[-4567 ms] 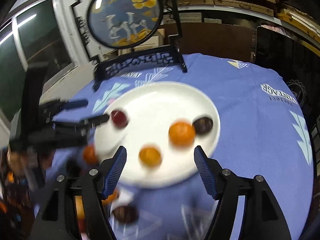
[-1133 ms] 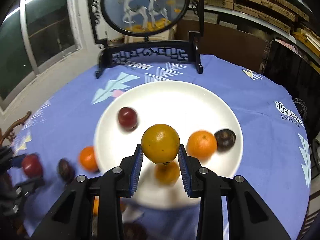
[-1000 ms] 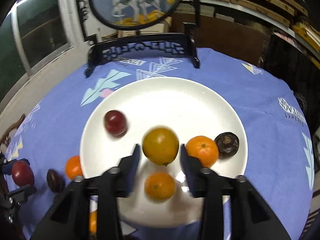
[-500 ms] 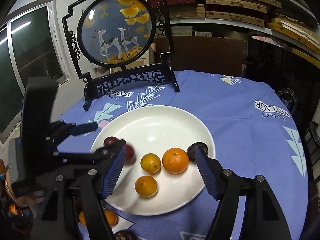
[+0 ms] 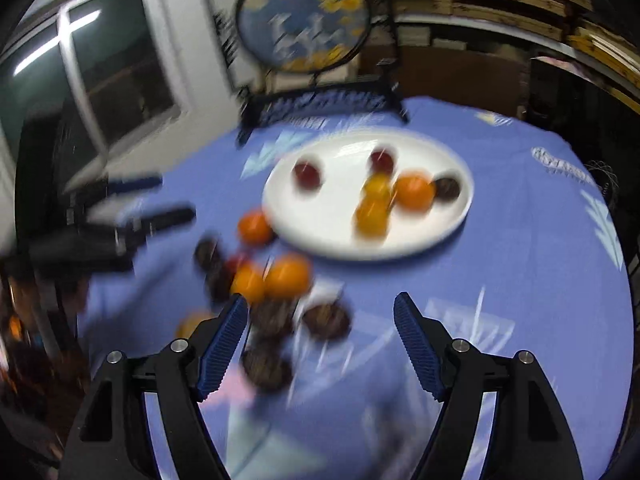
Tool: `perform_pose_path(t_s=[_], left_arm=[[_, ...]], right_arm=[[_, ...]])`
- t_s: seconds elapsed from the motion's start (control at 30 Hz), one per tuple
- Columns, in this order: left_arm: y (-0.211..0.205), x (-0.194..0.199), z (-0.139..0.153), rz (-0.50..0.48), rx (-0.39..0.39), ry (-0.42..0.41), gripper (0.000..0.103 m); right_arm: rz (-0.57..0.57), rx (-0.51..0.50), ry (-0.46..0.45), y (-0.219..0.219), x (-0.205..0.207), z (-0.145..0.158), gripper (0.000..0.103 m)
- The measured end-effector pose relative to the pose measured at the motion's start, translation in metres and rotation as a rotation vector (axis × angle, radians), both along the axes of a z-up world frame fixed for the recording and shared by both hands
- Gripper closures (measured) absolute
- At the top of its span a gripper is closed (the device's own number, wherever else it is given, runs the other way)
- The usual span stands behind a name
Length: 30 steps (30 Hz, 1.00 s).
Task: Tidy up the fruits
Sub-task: 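Grasp a peeled orange with the left tool while the right tool grasps a mangosteen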
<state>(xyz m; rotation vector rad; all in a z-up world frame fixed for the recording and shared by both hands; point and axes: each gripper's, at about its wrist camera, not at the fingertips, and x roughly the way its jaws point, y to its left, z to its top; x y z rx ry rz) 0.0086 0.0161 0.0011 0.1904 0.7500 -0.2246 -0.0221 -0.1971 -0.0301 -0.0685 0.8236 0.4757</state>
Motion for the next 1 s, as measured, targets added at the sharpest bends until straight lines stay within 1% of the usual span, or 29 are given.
perform_pose_path(t_s=[0.07,0.13,0.23,0.37,0.43,0.47,0.63,0.77,0.9,1.0], left_arm=[[0.008,-0.015,-0.007,-0.004,-0.006,0.022,0.015],[0.011,-0.025,-0.013,-0.009,0.002,0.036,0.015],[0.010,-0.040,-0.021,-0.029,0.013,0.048,0.015],[0.003,-0.051,-0.028,-0.065,0.021,0.063,0.015],[-0.002,-0.054,-0.032,-0.079,0.030,0.070,0.015],[-0.004,-0.054,-0.034,-0.083,0.034,0.076,0.015],[-0.016,-0.054,-0.043,-0.112,0.034,0.098,0.015],[-0.028,-0.054,-0.049,-0.146,0.037,0.107,0.015],[-0.038,-0.052,-0.056,-0.159,0.038,0.124,0.015],[-0.044,-0.047,-0.061,-0.137,0.049,0.124,0.015]], right_arm=[[0.038,-0.040,0.009,0.010,-0.019,-0.012,0.027],[0.052,-0.067,0.018,0.019,-0.029,-0.022,0.027],[0.057,-0.074,0.047,0.029,-0.027,-0.033,0.027],[0.058,-0.072,0.079,0.041,-0.013,-0.044,0.028],[0.061,-0.077,0.086,0.047,-0.007,-0.048,0.044],[0.066,-0.087,0.102,0.049,-0.004,-0.051,0.060],[0.080,-0.084,0.047,0.042,-0.016,-0.040,0.061],[0.050,-0.078,0.030,0.023,-0.029,-0.033,0.061],[0.014,-0.054,0.040,0.007,-0.034,-0.035,0.061],[0.001,-0.023,0.053,0.001,-0.035,-0.040,0.061]])
